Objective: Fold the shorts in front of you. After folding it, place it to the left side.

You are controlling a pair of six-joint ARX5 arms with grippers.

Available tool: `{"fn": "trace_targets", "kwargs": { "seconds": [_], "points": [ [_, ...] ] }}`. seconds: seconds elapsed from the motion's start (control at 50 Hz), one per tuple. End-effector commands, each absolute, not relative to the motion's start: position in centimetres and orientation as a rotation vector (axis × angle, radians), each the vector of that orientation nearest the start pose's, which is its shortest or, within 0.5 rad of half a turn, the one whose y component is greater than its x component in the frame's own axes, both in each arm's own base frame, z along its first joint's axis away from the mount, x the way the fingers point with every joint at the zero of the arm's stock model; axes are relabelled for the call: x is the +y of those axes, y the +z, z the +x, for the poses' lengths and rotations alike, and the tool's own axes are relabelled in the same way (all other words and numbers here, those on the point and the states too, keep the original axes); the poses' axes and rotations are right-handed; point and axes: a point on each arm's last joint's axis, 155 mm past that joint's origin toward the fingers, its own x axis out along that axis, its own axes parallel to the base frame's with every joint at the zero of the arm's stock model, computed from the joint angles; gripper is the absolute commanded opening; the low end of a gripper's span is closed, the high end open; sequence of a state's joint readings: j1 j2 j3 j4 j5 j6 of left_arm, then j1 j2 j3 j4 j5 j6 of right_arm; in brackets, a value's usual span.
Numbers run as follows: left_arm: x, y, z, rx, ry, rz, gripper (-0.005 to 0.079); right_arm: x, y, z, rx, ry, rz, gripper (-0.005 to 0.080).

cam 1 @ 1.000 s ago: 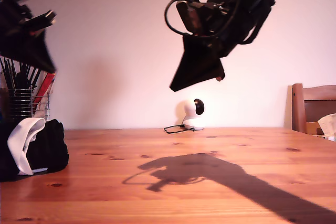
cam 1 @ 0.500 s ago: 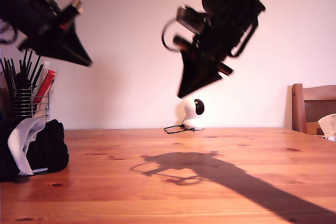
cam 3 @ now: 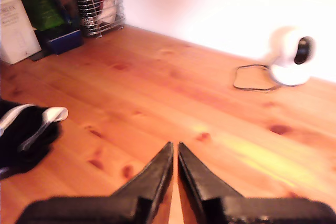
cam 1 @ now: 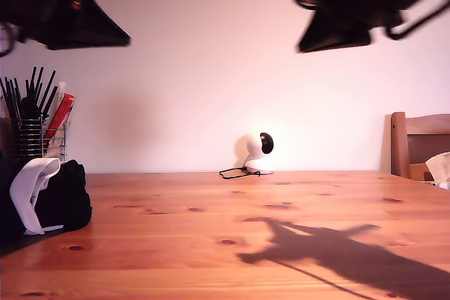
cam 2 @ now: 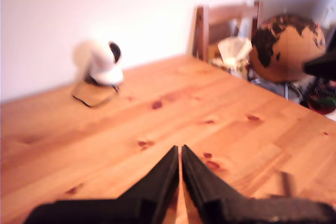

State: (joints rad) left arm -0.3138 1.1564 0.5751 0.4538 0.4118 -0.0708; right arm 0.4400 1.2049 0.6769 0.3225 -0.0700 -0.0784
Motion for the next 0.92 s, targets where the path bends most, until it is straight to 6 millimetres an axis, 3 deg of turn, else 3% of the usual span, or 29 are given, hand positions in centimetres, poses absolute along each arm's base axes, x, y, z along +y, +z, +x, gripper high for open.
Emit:
{"fn": "trace_targets", "kwargs": {
  "seconds": [0.0, 0.02, 0.2, 0.28, 0.38, 0.6, 0.9],
  "points": [
    [-18.7, 23.8, 33.5, 0.111, -0.723, -0.090, -0.0019, 18.0, 24.8, 35.9, 0.082, 0.491, -0.091, -0.0013],
    [-18.6, 24.0, 33.2, 0.101, -0.723, -0.090, -0.0019, 17.8, 25.9, 35.6, 0.047, 0.486, -0.083, -0.0013],
    [-18.8, 27.3, 30.9, -0.028, -0.736, -0.077, -0.0019, 15.1, 28.8, 33.2, -0.115, 0.390, -0.092, -0.0013],
    [-18.9, 28.1, 30.4, -0.058, -0.733, -0.069, -0.0019, 14.9, 29.3, 32.8, -0.121, 0.391, -0.073, -0.0013],
    [-18.8, 27.6, 30.6, -0.032, -0.721, -0.078, -0.0019, 14.8, 29.1, 32.7, -0.106, 0.392, -0.053, -0.0013],
    [-18.7, 25.8, 30.7, 0.042, -0.711, -0.076, -0.0019, 14.9, 25.9, 32.8, 0.017, 0.397, -0.086, -0.0013],
    [-18.7, 25.3, 30.7, 0.062, -0.711, -0.076, -0.0019, 14.3, 19.1, 31.7, 0.287, 0.405, -0.157, -0.0013]
  ]
}}
